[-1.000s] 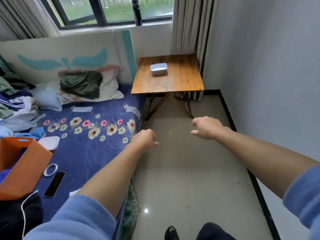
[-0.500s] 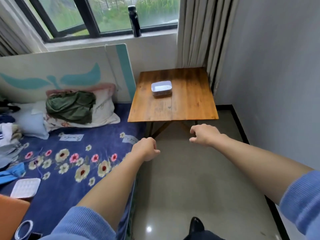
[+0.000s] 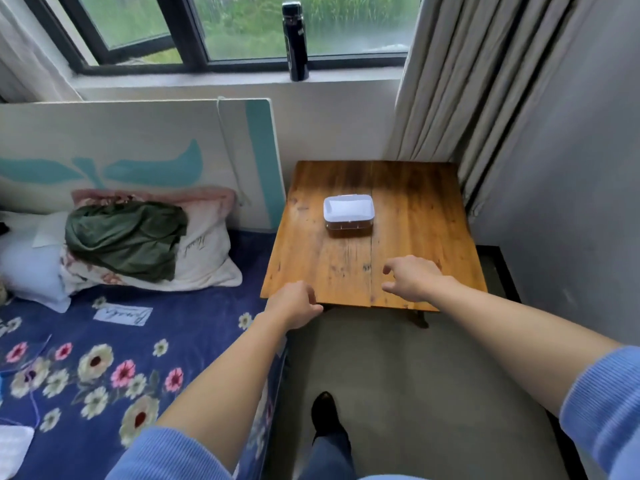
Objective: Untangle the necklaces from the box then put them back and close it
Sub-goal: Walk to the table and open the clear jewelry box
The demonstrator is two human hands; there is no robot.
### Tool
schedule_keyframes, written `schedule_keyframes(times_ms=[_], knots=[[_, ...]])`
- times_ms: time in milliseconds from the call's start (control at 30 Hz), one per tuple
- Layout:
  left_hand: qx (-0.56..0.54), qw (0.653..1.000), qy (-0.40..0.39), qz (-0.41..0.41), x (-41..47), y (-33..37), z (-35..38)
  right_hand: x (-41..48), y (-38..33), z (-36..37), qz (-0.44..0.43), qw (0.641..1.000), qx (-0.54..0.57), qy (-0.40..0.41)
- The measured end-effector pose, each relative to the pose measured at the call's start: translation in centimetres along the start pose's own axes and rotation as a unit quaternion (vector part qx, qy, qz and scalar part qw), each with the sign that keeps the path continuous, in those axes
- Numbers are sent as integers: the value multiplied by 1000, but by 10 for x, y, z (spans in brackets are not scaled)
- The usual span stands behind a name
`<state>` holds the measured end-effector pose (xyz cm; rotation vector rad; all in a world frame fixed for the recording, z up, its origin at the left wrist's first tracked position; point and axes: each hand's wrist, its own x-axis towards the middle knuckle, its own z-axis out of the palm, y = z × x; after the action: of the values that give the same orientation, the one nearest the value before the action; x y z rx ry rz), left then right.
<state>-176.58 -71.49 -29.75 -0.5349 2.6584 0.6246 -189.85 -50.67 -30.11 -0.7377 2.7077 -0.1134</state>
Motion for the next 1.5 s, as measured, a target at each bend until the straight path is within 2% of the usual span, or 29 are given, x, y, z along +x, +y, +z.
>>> schedule_keyframes(times_ms=[233, 433, 733, 867, 1000, 1100, 1167, 1333, 1500], knots=[[13, 999, -34, 18, 134, -13, -48, 112, -4, -23, 53, 998, 25, 18], [-46, 996, -80, 5, 231, -24, -44, 196, 22, -6, 90, 994, 51, -27], [-136, 982, -114, -72, 355, -26, -27, 323, 62, 23, 143, 981, 123, -49], [-218, 963, -81, -135, 405, -19, -22, 363, 75, 28, 161, 977, 133, -43], [-285, 936, -65, -194, 440, -13, -15, 391, 81, 39, 196, 966, 162, -45], [-298, 928, -77, -210, 464, -13, -8, 405, 75, 48, 236, 934, 264, -41], [-305, 930, -70, -193, 474, -10, -6, 411, 66, 52, 245, 917, 313, -22], [-318, 927, -53, -190, 471, -4, -11, 398, 45, 56, 287, 894, 339, -60], [-314, 928, -76, -184, 469, -18, -22, 383, 34, 58, 293, 894, 335, -60]])
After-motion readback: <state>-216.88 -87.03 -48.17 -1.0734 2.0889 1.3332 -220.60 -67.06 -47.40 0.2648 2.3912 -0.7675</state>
